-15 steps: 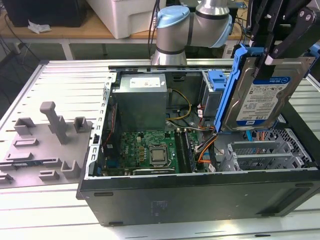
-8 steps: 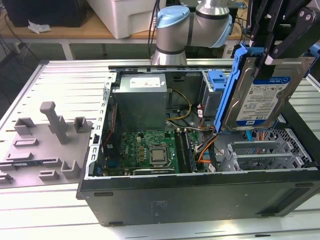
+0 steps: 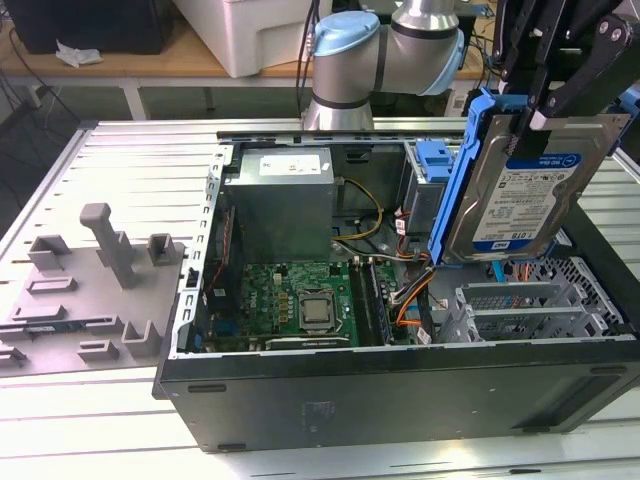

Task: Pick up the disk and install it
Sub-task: 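Insert the disk into the insertion slot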

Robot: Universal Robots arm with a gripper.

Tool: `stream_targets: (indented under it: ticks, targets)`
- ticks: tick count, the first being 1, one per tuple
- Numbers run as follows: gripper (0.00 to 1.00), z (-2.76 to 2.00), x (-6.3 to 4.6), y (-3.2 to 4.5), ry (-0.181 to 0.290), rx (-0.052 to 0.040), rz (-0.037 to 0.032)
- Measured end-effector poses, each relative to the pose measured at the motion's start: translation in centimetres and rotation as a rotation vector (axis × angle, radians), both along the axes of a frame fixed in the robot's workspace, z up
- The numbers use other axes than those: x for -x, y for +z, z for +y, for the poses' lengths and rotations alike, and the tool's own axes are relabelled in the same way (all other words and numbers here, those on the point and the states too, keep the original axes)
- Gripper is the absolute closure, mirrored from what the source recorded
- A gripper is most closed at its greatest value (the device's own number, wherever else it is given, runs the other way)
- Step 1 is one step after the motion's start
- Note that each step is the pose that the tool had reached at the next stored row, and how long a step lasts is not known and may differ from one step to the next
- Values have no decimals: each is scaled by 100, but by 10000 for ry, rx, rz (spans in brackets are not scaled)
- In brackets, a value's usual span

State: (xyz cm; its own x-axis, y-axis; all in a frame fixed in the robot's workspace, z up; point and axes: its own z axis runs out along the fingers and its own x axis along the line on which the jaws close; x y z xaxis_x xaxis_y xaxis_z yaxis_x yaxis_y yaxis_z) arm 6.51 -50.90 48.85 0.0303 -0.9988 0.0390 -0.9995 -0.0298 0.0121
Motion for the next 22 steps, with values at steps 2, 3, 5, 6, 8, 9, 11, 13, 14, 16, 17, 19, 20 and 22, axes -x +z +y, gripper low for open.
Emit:
stream_targets:
  ticks: [2,3,5,6,8,9,11,13,14,16,17,19,20,22]
  targets:
    - [64,-15,-2,0,0,1,0]
    - [64,-25,-5,0,2,1,0]
    - [64,-61,-31,0,-8,0,0]
    - [64,-70,-52,0,-18,1,0]
    - [64,-78,-84,0,-41,0,0]
    - [64,-80,-97,1,-52,1,0]
    - [64,-87,-126,0,-88,0,0]
    - [64,-91,-142,0,-175,0,0]
    - [64,-93,-145,0,-218,1,0]
    - [64,-97,-155,0,-326,1,0]
    - [64,-100,-163,0,-386,0,0]
    - [64,-102,-189,1,-448,1,0]
    - [64,-103,-203,1,-459,1,0]
    - [64,-103,-242,0,-476,1,0]
